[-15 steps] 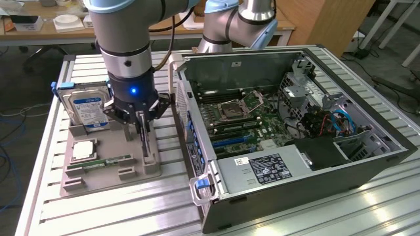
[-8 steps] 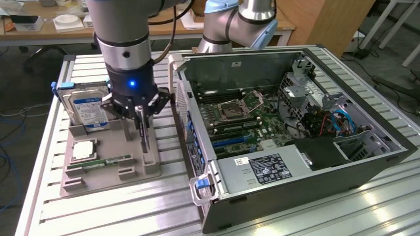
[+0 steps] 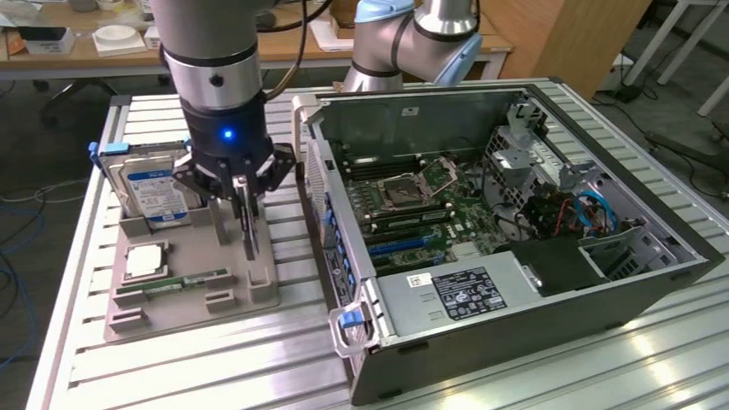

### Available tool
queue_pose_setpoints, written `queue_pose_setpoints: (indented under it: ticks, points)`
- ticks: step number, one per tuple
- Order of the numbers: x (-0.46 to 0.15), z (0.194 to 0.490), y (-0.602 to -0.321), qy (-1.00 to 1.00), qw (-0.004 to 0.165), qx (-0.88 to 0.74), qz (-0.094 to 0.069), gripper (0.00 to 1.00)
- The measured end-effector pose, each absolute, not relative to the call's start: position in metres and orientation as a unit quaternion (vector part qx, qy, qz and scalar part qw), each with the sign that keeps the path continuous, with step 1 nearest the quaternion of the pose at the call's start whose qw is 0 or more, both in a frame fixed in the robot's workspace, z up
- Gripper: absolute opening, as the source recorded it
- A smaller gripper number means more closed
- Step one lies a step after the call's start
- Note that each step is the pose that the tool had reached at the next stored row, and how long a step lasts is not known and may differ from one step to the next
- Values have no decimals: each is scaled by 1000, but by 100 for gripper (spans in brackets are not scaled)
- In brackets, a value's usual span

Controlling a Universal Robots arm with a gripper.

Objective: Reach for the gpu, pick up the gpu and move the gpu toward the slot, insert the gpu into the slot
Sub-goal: 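Pick up the gpu and move the gpu toward the slot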

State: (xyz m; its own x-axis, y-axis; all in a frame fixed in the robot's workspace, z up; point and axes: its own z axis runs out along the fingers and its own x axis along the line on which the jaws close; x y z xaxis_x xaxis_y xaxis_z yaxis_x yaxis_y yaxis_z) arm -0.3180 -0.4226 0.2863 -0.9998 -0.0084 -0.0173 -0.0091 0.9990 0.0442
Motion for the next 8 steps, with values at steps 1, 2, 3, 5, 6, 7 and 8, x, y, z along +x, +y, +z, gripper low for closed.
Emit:
queue_pose_setpoints:
  ticks: [1,2,3,5,6,7,8]
  points:
    - [-318,287,-423,1000,9,-4,22,26]
    - [-318,288,-423,1000,9,-4,22,26]
    - [-318,288,-423,1000,9,-4,22,26]
    - [-318,290,-423,1000,9,-4,22,26]
    - [-318,291,-423,1000,9,-4,22,26]
    - [-318,291,-423,1000,9,-4,22,26]
    - [-318,292,-423,1000,9,-4,22,26]
